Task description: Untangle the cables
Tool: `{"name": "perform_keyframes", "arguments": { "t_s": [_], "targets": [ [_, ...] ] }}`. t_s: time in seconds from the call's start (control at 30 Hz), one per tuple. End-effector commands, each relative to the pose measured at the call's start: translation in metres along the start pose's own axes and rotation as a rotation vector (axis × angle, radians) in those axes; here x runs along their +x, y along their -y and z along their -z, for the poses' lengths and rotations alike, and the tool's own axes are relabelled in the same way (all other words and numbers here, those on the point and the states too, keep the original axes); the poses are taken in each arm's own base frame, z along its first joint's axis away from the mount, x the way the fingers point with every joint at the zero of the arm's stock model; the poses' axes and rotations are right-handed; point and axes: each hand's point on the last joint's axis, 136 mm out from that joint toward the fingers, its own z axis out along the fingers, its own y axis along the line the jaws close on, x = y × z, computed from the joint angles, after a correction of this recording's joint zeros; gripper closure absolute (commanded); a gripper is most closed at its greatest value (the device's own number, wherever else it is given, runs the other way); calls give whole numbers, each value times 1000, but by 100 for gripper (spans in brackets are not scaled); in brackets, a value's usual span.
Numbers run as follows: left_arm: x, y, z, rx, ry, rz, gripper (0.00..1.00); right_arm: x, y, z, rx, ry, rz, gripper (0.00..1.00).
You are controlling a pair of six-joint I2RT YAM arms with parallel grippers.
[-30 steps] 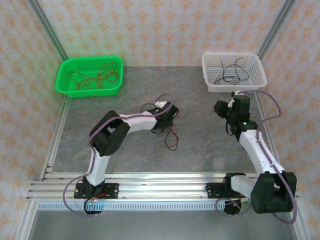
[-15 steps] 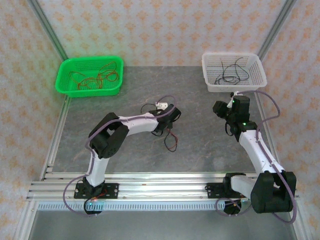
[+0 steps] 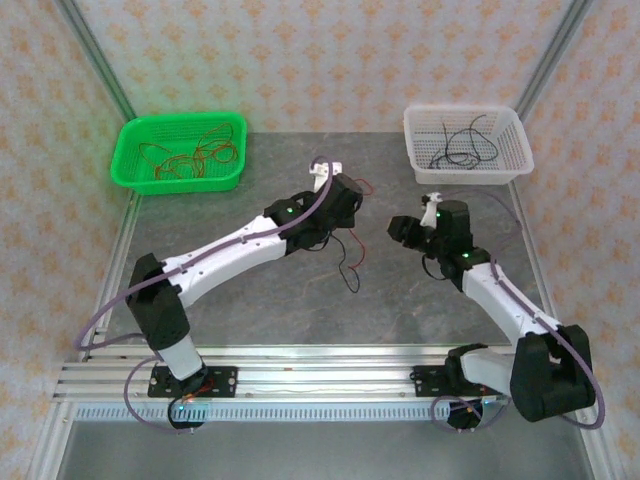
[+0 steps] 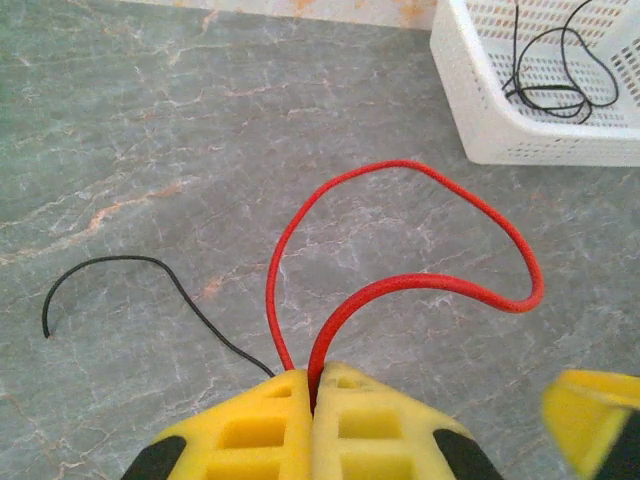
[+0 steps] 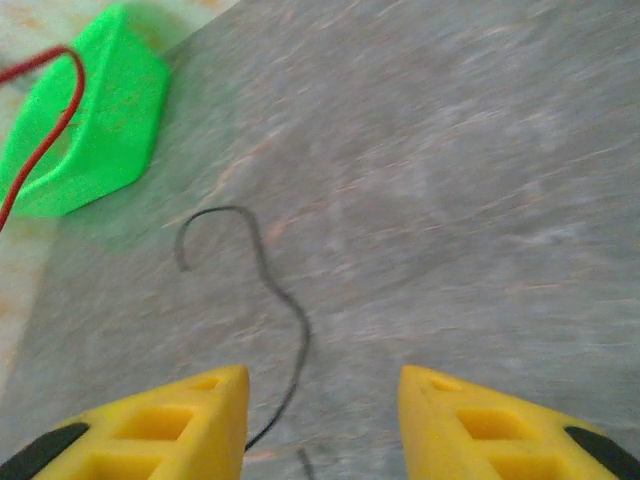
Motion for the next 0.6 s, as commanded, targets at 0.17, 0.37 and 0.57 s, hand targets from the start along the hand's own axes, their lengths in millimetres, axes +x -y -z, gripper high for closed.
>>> {"name": "perform_keyframes", "arguments": {
  "t_s": [0.17,0.37,0.57],
  "targets": [
    [-8,0,22,48,-2,-55,100,2,-76,2,-350,12,108,54],
    [-27,16,42,144,43,-36,100,18,-87,-13,-390,-55,79,53],
    [-44,26,59,226,90,-4,100,57,-88,-56,-393,-167,26,57]
  ]
}}
